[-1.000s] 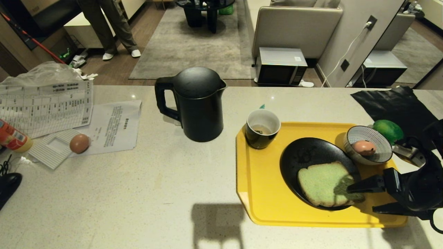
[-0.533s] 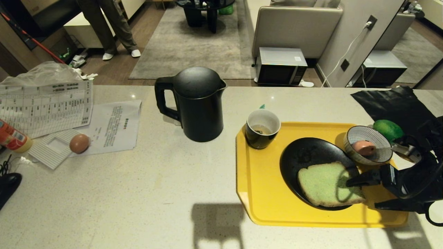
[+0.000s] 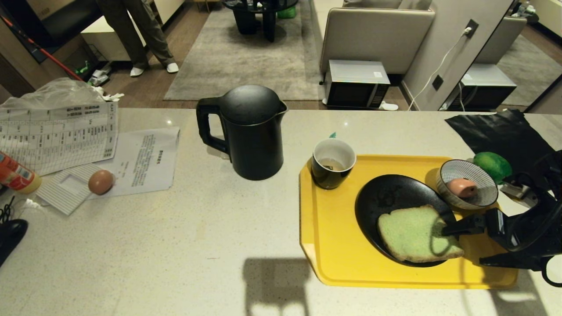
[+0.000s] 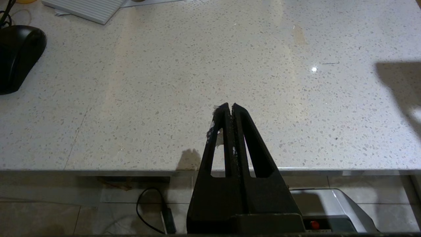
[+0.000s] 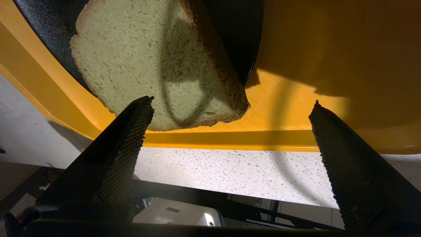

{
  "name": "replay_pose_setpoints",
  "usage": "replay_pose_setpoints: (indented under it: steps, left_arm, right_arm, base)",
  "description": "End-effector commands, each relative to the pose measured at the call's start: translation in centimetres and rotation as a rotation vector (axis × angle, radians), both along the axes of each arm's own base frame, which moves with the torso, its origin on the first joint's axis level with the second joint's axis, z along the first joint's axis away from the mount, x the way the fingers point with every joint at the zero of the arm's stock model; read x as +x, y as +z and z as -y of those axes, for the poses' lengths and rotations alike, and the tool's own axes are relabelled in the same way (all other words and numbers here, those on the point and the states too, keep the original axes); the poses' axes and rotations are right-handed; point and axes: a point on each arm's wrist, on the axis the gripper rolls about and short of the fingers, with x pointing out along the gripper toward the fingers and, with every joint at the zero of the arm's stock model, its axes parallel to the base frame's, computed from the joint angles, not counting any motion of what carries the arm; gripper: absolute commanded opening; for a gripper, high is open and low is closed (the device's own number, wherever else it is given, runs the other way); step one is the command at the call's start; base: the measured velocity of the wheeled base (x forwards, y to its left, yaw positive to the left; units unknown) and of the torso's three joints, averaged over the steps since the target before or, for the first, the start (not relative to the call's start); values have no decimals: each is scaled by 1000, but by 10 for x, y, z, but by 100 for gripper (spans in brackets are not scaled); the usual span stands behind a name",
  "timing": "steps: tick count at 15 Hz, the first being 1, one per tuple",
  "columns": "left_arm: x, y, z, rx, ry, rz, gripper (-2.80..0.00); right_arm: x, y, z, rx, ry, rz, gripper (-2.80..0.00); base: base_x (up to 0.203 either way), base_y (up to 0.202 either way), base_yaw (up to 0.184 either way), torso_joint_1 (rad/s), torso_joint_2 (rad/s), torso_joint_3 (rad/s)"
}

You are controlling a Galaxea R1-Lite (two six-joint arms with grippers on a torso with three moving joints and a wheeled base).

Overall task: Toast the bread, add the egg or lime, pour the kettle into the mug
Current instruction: Pick up the bread slice

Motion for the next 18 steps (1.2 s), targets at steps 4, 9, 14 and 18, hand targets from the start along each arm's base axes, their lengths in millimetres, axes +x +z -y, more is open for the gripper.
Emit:
replay_pose_setpoints:
  steps: [4,9,14,18]
  left_arm:
    - [0,0,0,0,0,0,-280]
    - [0,0,0,0,1,-1,-280]
    - [0,0,0,0,1,-1,-280]
    - [0,0,0,0,0,0,-280]
  right_arm:
    - [1,-6,0,1,34,-15,0]
    - [3,-8,-1,13,70,-10,0]
    - [6,-9,-2,17,77,-16,0]
    - [10,-14,-6,21,93,-34,0]
  base:
    - [0,0,0,0,0,0]
    - [0,0,0,0,0,0]
    - [0,0,0,0,0,0]
    - [0,0,0,0,0,0]
